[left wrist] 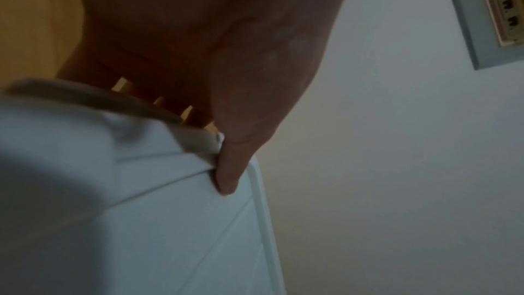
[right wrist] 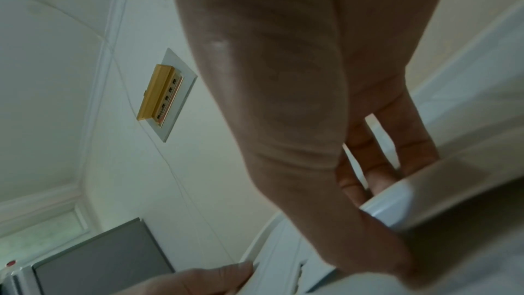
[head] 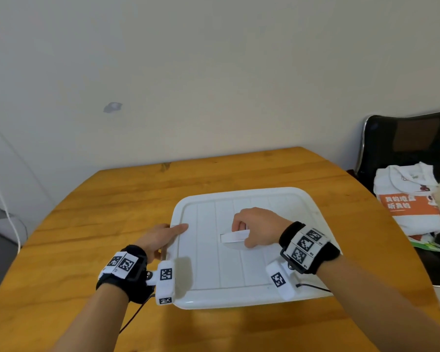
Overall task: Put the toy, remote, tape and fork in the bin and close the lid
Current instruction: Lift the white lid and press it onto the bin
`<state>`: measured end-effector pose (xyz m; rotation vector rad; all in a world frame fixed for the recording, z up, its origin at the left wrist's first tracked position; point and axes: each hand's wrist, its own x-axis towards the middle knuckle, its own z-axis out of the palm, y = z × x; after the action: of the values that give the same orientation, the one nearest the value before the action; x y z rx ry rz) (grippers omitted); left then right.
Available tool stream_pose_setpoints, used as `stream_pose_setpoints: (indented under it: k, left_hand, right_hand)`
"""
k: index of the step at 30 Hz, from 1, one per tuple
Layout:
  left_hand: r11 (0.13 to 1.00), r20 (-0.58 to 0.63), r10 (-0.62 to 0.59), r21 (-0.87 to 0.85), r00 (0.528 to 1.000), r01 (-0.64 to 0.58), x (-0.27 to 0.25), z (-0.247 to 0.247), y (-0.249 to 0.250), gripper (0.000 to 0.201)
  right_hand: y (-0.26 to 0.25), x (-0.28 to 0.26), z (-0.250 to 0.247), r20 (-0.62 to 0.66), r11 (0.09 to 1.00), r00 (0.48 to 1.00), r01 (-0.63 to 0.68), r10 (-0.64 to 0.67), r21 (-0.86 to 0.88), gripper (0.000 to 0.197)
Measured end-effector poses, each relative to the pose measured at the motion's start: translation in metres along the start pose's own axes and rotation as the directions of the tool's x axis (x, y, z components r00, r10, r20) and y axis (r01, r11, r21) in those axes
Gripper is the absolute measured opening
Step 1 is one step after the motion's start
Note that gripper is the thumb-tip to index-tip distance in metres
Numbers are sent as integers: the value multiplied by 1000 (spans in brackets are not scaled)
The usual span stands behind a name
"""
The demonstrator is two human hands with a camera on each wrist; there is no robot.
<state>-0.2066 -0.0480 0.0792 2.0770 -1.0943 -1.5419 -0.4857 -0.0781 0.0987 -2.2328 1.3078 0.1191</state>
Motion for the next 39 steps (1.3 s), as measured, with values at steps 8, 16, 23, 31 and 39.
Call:
stream_pose_setpoints:
  k: [8,16,23,31,39]
  left_hand:
    - [998,-58,-24,57,998,27,-7,4,0,71]
    - [998,-148,-54,22,987,58,-9,11,-1,68]
    - [1000,-280,2,-6,960,-4,-7,28,-8,65]
    - [1000,-304,-13,-2,952,14,-3,33,-7,72]
    - [982,-60,-108,-159,992,97,-20,21,-5,54]
  right_hand:
    - [7,-3,-1,-25,993,999,40,-37,112,35]
    - [27,-23,-7,-224,880,974,110,-4,461,28]
    - [70,-58,-16,-381,806,821,-151,425,573,39]
    - [111,-80,-1,-125,430,535,-495,835,755,85]
    - [120,-94,5,20,347,622,-463,783,816,50]
